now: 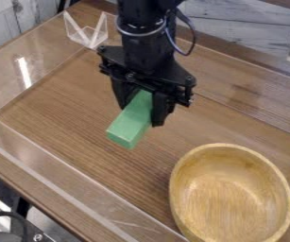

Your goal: Remove the green block from inside the brown bowl and put it on the table

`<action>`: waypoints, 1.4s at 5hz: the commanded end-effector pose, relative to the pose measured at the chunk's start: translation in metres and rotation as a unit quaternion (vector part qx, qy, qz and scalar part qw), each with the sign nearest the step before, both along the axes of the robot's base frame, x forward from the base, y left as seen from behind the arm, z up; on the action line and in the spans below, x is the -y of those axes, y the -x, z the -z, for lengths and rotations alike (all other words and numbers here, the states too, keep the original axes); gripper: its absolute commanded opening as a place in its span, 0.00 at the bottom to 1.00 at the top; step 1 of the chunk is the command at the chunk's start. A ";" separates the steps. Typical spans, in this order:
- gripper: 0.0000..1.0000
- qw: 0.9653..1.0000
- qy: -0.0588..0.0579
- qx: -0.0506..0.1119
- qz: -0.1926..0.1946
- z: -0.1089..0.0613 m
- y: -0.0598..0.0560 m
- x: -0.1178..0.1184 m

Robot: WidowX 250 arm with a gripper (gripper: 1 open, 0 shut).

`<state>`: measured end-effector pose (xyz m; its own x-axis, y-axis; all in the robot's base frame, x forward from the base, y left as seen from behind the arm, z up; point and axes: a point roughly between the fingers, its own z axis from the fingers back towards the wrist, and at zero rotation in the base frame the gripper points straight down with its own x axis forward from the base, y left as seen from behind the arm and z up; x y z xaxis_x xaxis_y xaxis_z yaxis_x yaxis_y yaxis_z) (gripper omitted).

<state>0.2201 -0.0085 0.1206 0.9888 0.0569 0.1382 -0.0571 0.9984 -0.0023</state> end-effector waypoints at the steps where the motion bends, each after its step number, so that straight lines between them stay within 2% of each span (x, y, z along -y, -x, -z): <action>1: 0.00 1.000 0.002 0.028 -0.005 -0.008 -0.003 -0.004; 4: 0.00 0.999 0.005 0.039 -0.010 -0.003 -0.004 -0.009; 7: 0.00 0.999 0.004 0.041 -0.008 0.006 -0.016 -0.014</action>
<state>0.2292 0.0038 0.1044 0.9816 0.0691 0.1781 -0.0677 0.9976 -0.0138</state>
